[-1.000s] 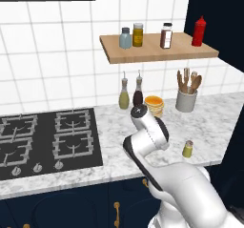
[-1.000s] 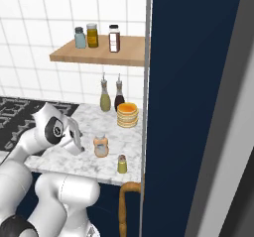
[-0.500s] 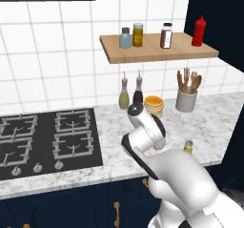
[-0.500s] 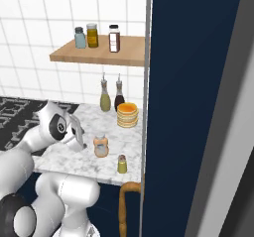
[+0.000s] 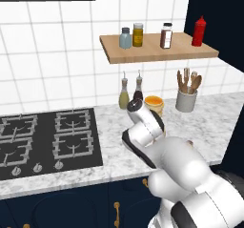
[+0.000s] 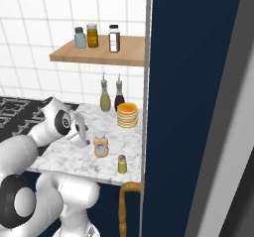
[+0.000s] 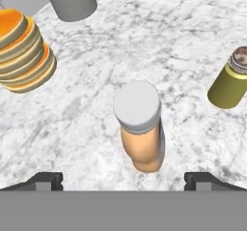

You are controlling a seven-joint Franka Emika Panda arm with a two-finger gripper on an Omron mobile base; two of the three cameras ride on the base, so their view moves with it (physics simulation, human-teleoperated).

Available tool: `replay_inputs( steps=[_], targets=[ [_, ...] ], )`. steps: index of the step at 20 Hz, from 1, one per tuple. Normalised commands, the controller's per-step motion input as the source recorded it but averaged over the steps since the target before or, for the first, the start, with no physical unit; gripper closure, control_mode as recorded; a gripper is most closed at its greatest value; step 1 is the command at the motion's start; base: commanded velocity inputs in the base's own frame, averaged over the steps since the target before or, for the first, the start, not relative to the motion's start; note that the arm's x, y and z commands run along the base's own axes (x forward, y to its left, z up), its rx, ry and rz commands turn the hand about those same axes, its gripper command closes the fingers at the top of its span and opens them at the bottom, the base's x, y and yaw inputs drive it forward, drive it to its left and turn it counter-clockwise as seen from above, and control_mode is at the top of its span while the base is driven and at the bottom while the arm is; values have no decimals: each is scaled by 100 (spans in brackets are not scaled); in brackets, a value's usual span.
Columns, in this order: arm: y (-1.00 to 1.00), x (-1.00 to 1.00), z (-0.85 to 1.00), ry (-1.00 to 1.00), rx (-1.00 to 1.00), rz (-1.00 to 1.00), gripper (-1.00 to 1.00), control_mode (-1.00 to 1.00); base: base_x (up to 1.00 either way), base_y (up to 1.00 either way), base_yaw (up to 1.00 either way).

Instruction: Put the shaker and condiment bottle from the counter next to their counterparts in the cabinet.

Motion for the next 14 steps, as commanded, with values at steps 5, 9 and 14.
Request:
replay_inputs(
  steps=[5, 9, 14],
  targets=[
    [-29, 2, 0, 0, 1, 0, -100, -100, 0, 0, 0],
    [-23, 0, -3, 0, 2, 0, -100, -100, 0, 0, 0],
    [-15, 0, -16, -2, 0, 0, -100, -100, 0, 0, 0]
  ],
)
